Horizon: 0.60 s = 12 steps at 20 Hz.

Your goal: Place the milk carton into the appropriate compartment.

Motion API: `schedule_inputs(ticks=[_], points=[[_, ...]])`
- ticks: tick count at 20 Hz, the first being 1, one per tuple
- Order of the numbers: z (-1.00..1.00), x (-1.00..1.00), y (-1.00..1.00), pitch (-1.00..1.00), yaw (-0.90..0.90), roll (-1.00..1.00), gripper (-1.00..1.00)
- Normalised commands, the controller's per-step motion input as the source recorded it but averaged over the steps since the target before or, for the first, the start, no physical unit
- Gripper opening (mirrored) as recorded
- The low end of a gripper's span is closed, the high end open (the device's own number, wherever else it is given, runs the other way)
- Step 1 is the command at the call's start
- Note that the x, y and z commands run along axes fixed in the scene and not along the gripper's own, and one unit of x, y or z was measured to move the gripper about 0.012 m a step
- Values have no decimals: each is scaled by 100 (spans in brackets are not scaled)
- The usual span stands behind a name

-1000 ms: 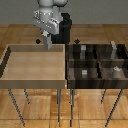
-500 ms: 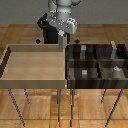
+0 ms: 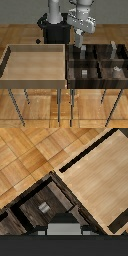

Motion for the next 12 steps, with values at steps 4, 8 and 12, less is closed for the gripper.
schedule_inputs(ticks=[4,8,12], points=[[0,-100,0,0,0,0,-100],[0,-100,0,0,0,0,-100],[-25,-25,25,0,0,0,-100]])
